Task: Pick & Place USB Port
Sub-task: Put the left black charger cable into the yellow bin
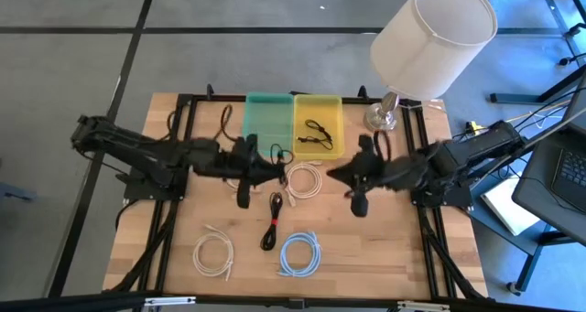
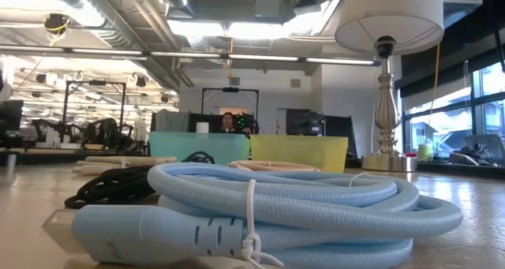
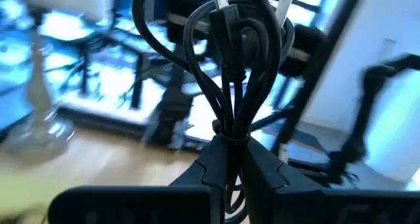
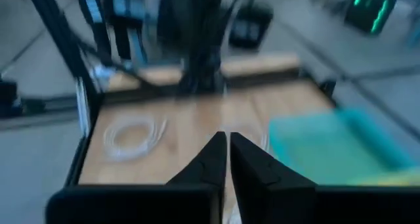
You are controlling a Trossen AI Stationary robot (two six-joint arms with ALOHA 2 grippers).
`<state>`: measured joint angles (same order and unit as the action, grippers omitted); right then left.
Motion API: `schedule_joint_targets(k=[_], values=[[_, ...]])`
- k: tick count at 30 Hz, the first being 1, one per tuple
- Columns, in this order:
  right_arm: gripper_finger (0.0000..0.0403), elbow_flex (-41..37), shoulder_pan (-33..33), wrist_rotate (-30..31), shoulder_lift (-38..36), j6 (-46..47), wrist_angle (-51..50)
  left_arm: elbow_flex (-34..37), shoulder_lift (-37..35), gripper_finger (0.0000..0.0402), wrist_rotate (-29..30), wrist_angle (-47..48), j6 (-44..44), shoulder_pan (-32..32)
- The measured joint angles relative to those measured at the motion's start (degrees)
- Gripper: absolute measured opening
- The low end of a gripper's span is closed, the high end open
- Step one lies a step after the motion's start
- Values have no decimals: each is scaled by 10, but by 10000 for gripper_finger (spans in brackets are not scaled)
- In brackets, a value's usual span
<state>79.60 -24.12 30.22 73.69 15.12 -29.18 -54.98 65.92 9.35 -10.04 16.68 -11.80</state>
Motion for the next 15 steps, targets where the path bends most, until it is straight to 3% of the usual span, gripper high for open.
schedule_joint_targets(k=[10, 15], values=[[111, 31, 73, -15, 1, -47, 92, -4, -1, 18, -206, -34, -44, 95], [150, 31, 87, -19, 13, -22, 113, -24, 2, 18, -256, -36, -54, 142]])
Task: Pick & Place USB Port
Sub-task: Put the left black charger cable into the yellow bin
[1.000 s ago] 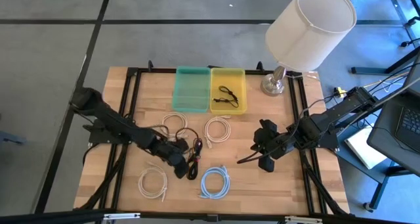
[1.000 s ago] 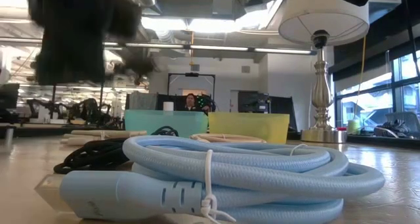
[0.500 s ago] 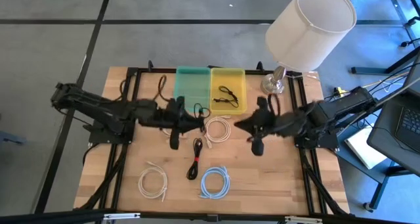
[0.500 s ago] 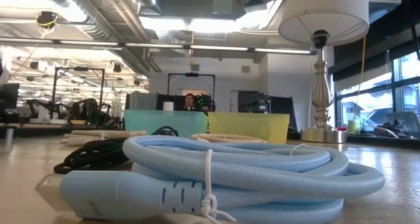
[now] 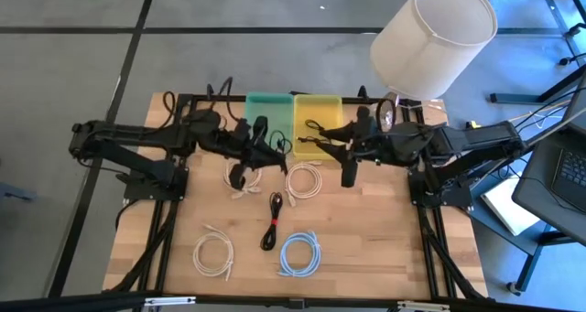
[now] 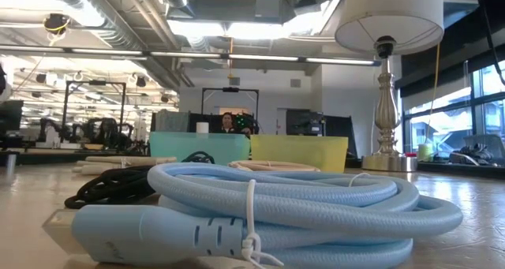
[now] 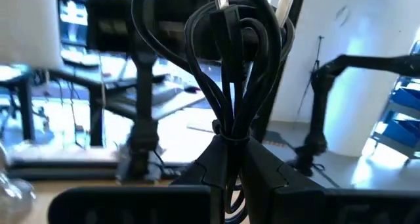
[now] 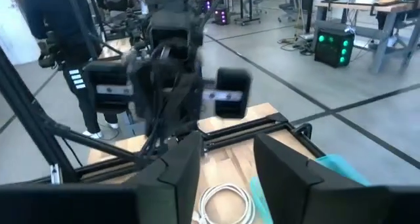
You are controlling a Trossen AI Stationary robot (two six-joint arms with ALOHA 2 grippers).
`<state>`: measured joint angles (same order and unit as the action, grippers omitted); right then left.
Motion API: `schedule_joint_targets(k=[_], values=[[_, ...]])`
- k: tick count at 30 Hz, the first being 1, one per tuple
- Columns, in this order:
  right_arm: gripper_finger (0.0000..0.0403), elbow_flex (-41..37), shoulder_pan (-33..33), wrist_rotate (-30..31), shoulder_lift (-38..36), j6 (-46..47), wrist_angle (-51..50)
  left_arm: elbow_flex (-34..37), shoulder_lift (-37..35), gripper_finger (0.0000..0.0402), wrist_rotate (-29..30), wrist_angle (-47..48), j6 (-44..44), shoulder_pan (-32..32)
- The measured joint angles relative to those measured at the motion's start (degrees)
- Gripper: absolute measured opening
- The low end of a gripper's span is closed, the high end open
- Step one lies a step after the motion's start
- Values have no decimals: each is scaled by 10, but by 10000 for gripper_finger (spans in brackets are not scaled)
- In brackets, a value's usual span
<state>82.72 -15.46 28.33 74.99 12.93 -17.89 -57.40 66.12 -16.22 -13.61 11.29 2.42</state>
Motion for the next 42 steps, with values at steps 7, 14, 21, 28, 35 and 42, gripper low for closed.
schedule_joint_targets(k=[7, 14, 21, 28, 35, 42], values=[[163, 0, 14, -75, 30, -6, 41, -18, 7, 18, -21, -10, -26, 54], [159, -1, 15, -98, 46, -12, 72, -42, 8, 18, -30, -18, -31, 76], [159, -1, 36, -120, 67, -18, 111, -49, 24, 18, -50, -20, -31, 73], [159, -1, 43, -132, 69, -16, 110, -49, 25, 17, -58, -35, -31, 73], [159, -1, 56, -135, 69, -16, 115, -49, 25, 17, -60, -43, -31, 73], [159, 0, 67, -165, 77, -12, 147, -49, 26, 17, -64, -43, -31, 73]])
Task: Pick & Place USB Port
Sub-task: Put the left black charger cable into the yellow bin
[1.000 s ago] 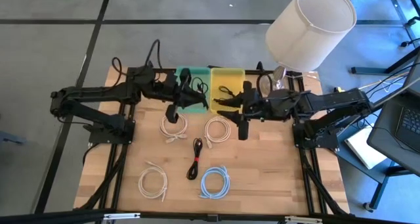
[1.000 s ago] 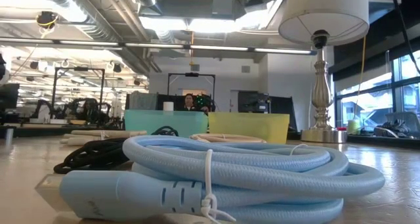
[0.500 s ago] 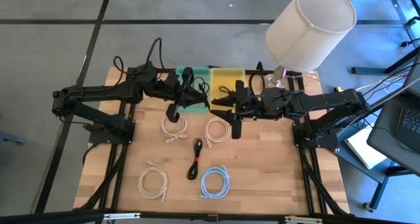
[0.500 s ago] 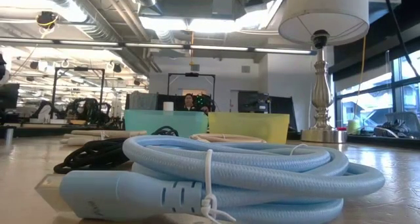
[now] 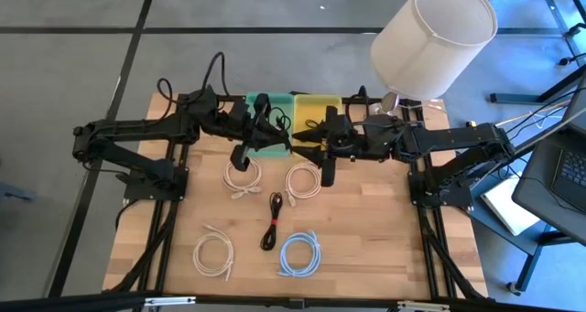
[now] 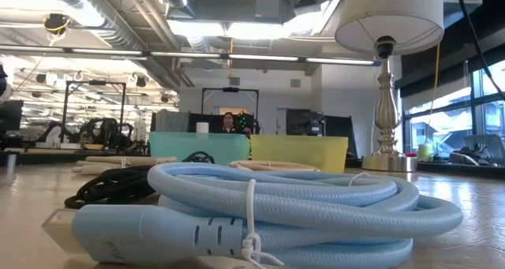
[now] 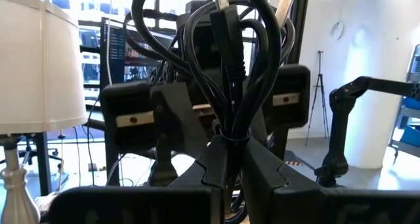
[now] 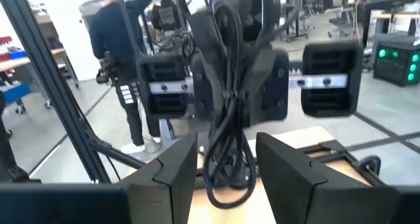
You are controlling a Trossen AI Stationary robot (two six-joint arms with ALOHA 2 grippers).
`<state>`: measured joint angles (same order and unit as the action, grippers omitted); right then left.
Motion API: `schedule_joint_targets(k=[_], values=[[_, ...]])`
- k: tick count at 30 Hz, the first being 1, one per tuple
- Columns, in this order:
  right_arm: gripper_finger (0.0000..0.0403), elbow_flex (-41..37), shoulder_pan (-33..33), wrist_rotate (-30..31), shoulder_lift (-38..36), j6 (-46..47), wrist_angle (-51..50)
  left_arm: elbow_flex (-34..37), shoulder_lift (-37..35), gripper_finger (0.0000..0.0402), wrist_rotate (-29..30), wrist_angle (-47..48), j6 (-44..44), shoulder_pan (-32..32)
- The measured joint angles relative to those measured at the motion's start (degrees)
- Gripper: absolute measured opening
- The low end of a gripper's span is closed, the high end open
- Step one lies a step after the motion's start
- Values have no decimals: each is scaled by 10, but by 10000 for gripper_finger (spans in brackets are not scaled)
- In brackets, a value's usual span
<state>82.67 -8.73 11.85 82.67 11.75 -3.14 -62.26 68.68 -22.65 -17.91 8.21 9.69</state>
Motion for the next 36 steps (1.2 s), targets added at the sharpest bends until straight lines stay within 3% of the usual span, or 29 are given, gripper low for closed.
schedule_joint_targets(k=[10, 16, 28, 32, 36], values=[[145, 0, 0, -8, 31, 12, 13, 0, 1, 17, -14, -4, 3, 0], [21, 0, 3, -5, 32, -8, 11, 0, 1, 21, -24, -4, 9, 0], [16, 0, 3, 97, -4, -53, -71, 0, 2, 173, 1, -4, 21, -2], [16, 0, 4, 169, -43, -53, -153, 0, -8, 214, 0, 7, 16, -1], [16, 0, 3, 208, -82, 58, -330, 0, -36, 228, 12, 91, -5, 11]])
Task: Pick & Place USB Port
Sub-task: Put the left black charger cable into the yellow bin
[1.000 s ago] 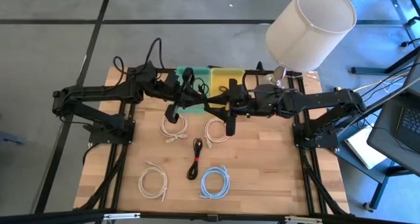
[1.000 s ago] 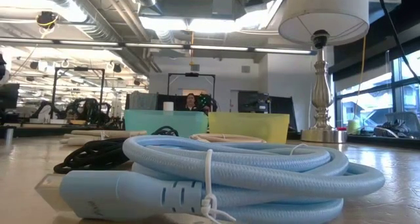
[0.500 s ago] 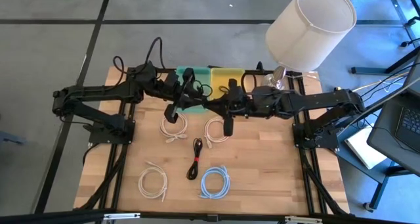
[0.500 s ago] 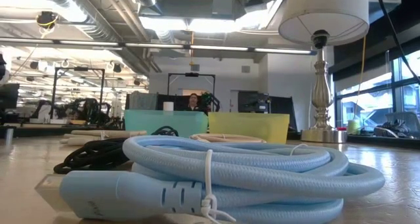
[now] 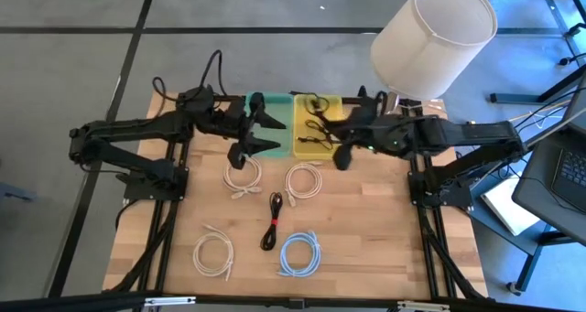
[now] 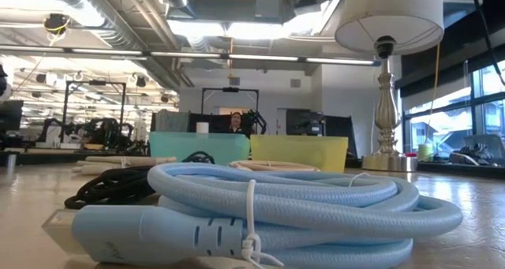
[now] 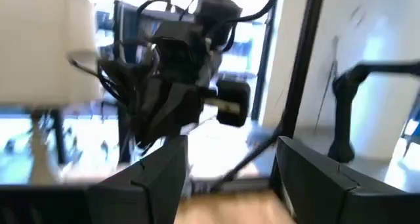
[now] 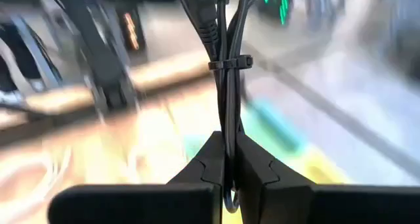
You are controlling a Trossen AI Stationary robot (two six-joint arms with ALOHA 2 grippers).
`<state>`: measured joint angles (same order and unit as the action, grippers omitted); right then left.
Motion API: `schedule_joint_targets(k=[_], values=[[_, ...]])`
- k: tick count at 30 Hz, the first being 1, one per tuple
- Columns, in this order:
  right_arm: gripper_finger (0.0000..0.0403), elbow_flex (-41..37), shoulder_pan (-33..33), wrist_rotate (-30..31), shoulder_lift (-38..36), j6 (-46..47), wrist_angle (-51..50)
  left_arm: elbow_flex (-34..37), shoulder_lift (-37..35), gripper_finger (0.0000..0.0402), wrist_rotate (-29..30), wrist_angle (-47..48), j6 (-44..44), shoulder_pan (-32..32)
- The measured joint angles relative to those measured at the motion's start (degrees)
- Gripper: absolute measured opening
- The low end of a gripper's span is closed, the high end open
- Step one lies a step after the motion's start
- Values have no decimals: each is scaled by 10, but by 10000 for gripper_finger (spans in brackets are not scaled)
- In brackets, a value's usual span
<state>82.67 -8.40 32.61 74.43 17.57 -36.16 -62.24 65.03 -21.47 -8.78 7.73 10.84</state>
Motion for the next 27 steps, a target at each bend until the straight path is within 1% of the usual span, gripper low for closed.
schedule_joint_targets(k=[2, 4, 6, 8, 12, 14, 17, 21, 27], values=[[16, 0, 0, 0, -5, 80, -95, 0, -24, 229, 15, 63, -11, 10], [15, -5, 0, 0, -2, 132, -168, 0, -49, 227, 41, 121, -23, 17], [15, -22, 4, 1, 8, 152, -201, 0, -75, 226, 71, 166, -34, 23], [15, -52, 21, -7, 18, 152, -200, 0, -100, 226, 97, 194, -43, 27], [15, -115, 76, -41, 31, 133, -126, 0, -138, 226, 133, 232, -47, 29], [15, -142, 109, -76, 37, 110, -67, 0, -152, 226, 142, 245, -47, 29], [15, -169, 154, -123, 42, 85, -20, 0, -165, 226, 145, 255, -47, 29], [15, -205, 211, -177, 56, 73, 5, 0, -171, 226, 145, 263, -45, 29], [15, -253, 260, -247, 93, 44, 104, 0, -174, 226, 144, 283, -44, 28]])
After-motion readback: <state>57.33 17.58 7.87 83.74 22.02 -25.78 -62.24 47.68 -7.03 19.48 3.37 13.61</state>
